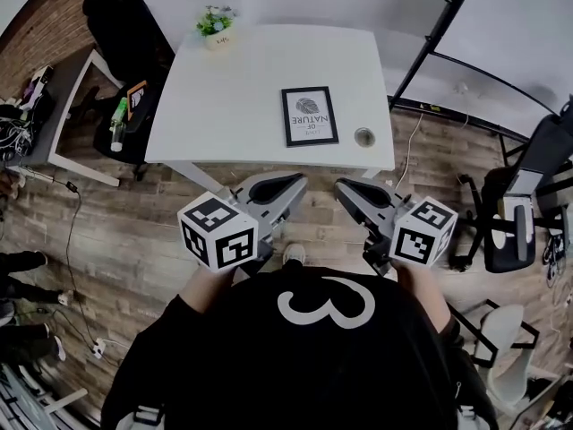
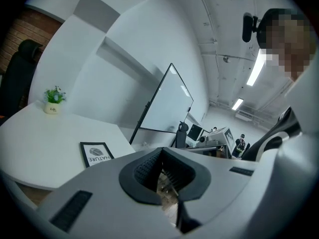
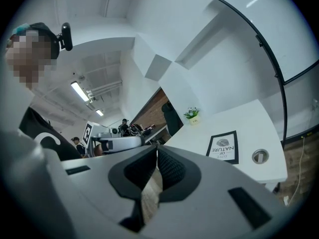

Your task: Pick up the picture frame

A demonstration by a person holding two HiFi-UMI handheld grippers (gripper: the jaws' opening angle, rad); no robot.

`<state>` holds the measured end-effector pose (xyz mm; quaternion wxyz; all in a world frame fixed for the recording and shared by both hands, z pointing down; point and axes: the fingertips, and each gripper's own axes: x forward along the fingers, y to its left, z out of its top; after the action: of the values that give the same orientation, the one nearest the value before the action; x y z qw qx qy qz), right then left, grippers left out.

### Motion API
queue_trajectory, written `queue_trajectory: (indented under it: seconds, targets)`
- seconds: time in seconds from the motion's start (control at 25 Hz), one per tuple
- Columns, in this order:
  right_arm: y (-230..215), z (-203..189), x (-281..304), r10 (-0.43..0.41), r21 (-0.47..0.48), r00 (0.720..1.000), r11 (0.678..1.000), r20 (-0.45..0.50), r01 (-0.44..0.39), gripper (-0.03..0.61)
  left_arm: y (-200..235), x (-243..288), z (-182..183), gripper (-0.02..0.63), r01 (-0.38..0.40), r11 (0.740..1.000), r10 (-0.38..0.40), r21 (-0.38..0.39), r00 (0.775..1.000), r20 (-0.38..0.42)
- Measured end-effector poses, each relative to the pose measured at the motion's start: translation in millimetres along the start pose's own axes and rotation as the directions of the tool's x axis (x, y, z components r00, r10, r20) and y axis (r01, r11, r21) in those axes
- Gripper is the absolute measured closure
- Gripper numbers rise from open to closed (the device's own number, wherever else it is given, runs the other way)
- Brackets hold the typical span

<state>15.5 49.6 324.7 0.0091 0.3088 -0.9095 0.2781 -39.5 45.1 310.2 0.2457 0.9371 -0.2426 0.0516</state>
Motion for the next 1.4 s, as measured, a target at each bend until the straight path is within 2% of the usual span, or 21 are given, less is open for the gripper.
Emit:
queue_trajectory:
  seconds: [0.52, 0.96, 1.4]
  targets:
    - [-33, 28, 78, -0.021, 0.001, 1.000, 1.000, -0.006, 0.021, 0.554, 84, 3, 33, 0.598, 0.023, 1.000, -0.023, -0.010, 1.000, -0.001]
    - [-50, 33, 80, -0.035, 0.017, 0.999, 0.999, -0.004, 0.035, 0.554, 99, 18, 35, 0.598, 0.039, 0.999, -0.039, -0.027, 0.999, -0.007]
    - [-106, 60, 90, -0.018, 0.048, 1.000, 0.999, 0.001, 0.018, 0.553, 131, 56, 50, 0.598, -0.029, 0.999, 0.029, -0.027, 0.999, -0.028]
